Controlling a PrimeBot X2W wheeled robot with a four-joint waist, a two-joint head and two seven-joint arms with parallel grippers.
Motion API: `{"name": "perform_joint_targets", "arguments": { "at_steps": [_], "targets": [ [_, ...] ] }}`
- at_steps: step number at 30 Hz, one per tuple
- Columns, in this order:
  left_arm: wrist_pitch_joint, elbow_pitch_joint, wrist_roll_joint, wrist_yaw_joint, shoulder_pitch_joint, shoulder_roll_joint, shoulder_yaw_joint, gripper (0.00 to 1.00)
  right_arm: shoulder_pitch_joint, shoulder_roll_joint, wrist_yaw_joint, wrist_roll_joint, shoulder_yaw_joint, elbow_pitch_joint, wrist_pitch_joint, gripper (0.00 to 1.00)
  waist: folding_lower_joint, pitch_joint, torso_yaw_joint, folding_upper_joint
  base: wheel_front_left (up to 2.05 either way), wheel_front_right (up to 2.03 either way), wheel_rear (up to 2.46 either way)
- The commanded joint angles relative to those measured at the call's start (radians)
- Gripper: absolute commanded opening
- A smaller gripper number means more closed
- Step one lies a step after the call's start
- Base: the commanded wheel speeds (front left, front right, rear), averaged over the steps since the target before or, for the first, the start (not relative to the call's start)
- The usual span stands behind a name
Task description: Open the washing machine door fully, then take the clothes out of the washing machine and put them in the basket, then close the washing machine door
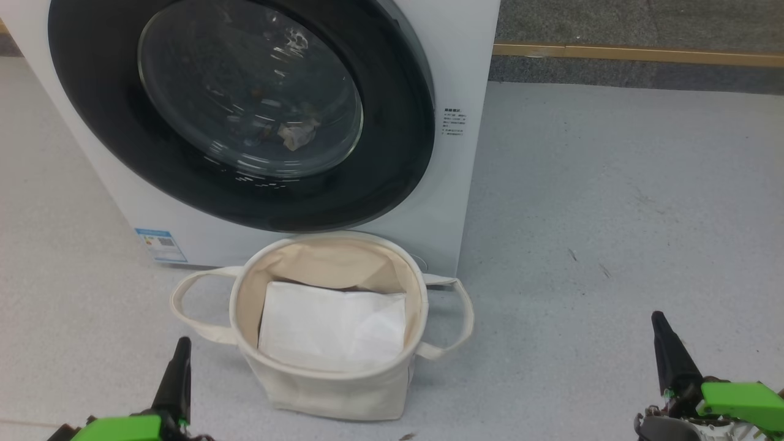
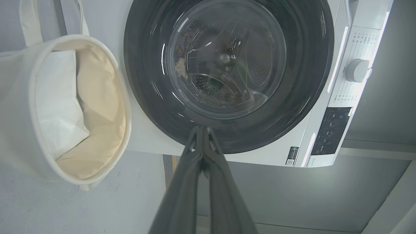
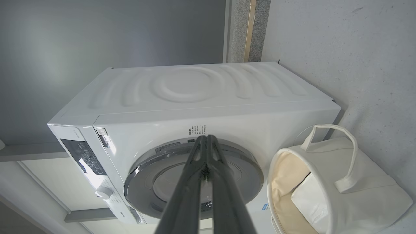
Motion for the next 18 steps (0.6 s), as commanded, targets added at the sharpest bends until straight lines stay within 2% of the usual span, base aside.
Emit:
{"name": "perform_joint_targets", "arguments": {
  "at_steps": [1,18],
  "targets": [
    [0.007,-0.026,0.011,-0.007,-0.044,0.007,0.033,0.0,-0.049,-0.007,0.0,-0.003,0.018,-0.031,0.007,0.0,0.0,0.0,0.0,-0.0001,0.0,0.0,0.0],
    [0.007,-0.026,0.011,-0.007,-0.044,0.006,0.034,0.0,-0.049,-0.006,0.0,-0.004,0.018,-0.031,0.008,0.0,0.0,0.0,0.0,-0.0001,0.0,0.0,0.0]
  ]
}}
